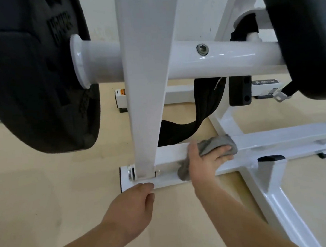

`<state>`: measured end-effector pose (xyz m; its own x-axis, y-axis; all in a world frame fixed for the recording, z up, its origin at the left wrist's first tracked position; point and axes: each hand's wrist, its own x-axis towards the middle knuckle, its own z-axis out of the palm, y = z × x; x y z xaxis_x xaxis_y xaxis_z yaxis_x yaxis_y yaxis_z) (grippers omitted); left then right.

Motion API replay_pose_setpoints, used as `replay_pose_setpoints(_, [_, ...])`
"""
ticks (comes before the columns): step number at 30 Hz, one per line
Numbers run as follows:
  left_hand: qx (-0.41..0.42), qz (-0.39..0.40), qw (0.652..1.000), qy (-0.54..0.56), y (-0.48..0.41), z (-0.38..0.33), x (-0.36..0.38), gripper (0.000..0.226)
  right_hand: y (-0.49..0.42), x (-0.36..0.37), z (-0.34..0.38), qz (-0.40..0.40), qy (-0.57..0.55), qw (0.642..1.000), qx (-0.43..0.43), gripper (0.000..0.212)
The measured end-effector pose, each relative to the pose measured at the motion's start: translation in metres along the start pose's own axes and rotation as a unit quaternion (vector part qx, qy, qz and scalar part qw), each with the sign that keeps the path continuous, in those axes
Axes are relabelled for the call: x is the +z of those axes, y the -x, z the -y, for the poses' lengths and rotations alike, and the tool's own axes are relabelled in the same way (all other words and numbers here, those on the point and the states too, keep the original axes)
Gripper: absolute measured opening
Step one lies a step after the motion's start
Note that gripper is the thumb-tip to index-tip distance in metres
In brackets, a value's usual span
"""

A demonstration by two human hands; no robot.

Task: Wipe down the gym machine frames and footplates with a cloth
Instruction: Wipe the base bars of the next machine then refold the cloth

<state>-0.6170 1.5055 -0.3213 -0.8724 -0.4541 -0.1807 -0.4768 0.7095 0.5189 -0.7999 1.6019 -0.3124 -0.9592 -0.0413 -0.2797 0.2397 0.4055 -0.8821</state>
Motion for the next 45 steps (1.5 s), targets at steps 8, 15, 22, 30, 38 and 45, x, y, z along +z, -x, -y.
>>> replay_pose_setpoints(8, [-0.005, 0.02, 1.0, 0.012, -0.002, -0.006, 0.004, 0.027, 0.012, 0.013, 0.002, -0.034, -0.005, 0.999, -0.032, 0.1])
replay_pose_setpoints(15, [-0.031, 0.069, 0.996, -0.055, -0.005, 0.006, 0.004, 0.036, 0.056, 0.049, -0.003, 0.069, -0.045, 0.995, -0.052, 0.104])
replay_pose_setpoints(22, [-0.01, 0.062, 0.997, -0.046, -0.02, -0.008, 0.013, 0.023, -0.054, -0.047, -0.001, -0.069, 0.008, 0.997, -0.022, 0.08])
replay_pose_setpoints(30, [0.036, 0.082, 0.995, -0.043, -0.03, -0.024, 0.027, 0.036, 0.007, -0.072, -0.091, 0.127, 0.125, 0.973, -0.144, 0.077])
replay_pose_setpoints(38, [0.041, 0.04, 0.996, -0.066, -0.028, -0.004, 0.025, 0.033, -0.08, -0.079, -0.11, 0.103, 0.389, 0.893, -0.202, 0.069])
replay_pose_setpoints(45, [0.017, -0.03, 0.991, -0.127, -0.017, 0.025, 0.023, 0.012, -0.032, -0.019, -0.108, 0.123, 0.452, 0.837, -0.284, 0.075])
